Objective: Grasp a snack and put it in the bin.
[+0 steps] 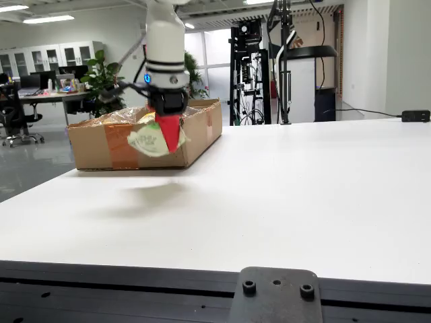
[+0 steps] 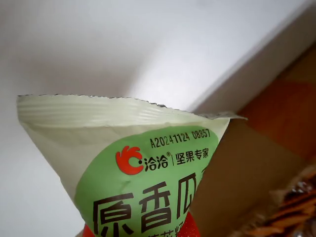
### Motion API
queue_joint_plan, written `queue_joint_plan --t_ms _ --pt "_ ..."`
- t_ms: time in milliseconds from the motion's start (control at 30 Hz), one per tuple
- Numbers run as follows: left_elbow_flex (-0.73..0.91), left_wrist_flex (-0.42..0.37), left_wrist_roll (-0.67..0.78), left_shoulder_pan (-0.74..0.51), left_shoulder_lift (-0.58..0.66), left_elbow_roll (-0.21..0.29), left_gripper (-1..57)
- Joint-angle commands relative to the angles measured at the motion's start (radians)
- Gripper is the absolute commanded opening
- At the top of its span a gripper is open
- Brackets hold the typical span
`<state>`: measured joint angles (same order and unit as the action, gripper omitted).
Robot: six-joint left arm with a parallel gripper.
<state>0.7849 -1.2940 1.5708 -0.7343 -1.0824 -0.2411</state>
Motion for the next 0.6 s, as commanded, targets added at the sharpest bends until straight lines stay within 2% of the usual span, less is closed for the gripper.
queue_joint_plan --t_ms 33,167,267,533,600 --pt "0.043 -0.002 0.000 -0.004 0.088 -0.074 0.3" --pt "0.063 -0.002 0.000 -0.004 0.166 -0.154 0.0" --pt "0.068 -0.001 0.000 0.006 0.210 -0.194 -0.1" --pt "-0.028 0.002 -0.007 0.057 0.223 -0.244 -0.2" --pt "-0.085 0.001 -0.089 0.071 0.199 -0.249 -0.2"
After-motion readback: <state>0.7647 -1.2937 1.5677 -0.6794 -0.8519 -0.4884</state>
